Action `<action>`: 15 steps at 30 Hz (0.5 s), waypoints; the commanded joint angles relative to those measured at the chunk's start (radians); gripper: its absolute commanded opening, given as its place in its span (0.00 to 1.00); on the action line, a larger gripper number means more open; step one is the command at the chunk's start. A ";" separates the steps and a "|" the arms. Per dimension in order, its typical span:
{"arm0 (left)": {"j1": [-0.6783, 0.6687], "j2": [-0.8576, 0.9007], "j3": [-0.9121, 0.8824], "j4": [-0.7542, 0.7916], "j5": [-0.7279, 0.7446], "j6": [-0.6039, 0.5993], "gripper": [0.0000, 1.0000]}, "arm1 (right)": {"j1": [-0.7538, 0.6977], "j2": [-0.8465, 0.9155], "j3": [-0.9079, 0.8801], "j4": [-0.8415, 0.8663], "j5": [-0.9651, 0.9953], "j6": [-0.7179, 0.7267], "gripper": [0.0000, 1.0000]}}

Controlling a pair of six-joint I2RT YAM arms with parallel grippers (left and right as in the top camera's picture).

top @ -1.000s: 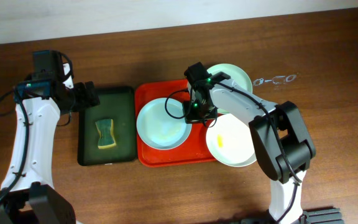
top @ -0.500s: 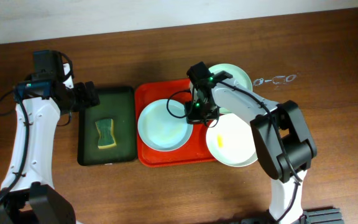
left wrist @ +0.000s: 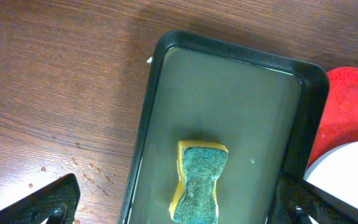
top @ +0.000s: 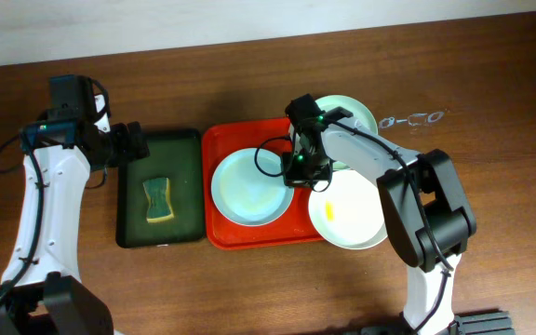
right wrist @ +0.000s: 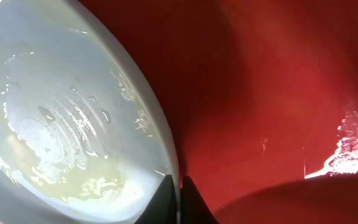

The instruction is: Clean dirty plates on tray and stack at the side

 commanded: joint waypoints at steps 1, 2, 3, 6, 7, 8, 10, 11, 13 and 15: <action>0.002 -0.013 0.013 -0.002 0.001 -0.013 0.99 | -0.009 -0.018 -0.006 -0.002 -0.039 -0.007 0.04; 0.002 -0.013 0.013 -0.002 0.001 -0.013 0.99 | -0.019 -0.019 0.005 -0.010 -0.066 -0.006 0.04; 0.002 -0.013 0.013 -0.002 0.001 -0.013 0.99 | -0.026 -0.019 0.021 -0.029 -0.097 -0.007 0.04; 0.002 -0.013 0.013 -0.002 0.001 -0.013 0.99 | -0.034 -0.028 0.056 -0.076 -0.134 -0.011 0.04; 0.002 -0.013 0.013 -0.002 0.001 -0.013 0.99 | -0.034 -0.035 0.061 -0.082 -0.135 -0.011 0.04; 0.002 -0.013 0.013 -0.002 0.001 -0.013 0.99 | -0.034 -0.043 0.065 -0.084 -0.135 -0.010 0.04; 0.002 -0.013 0.013 -0.002 0.001 -0.013 0.99 | -0.034 -0.058 0.101 -0.119 -0.134 -0.011 0.04; 0.002 -0.013 0.013 -0.002 0.001 -0.013 0.99 | -0.034 -0.060 0.121 -0.142 -0.134 -0.011 0.04; 0.002 -0.013 0.013 -0.002 0.001 -0.013 0.99 | -0.034 -0.061 0.175 -0.190 -0.135 -0.010 0.04; 0.002 -0.013 0.013 -0.002 0.001 -0.013 0.99 | -0.028 -0.061 0.228 -0.208 -0.134 -0.003 0.04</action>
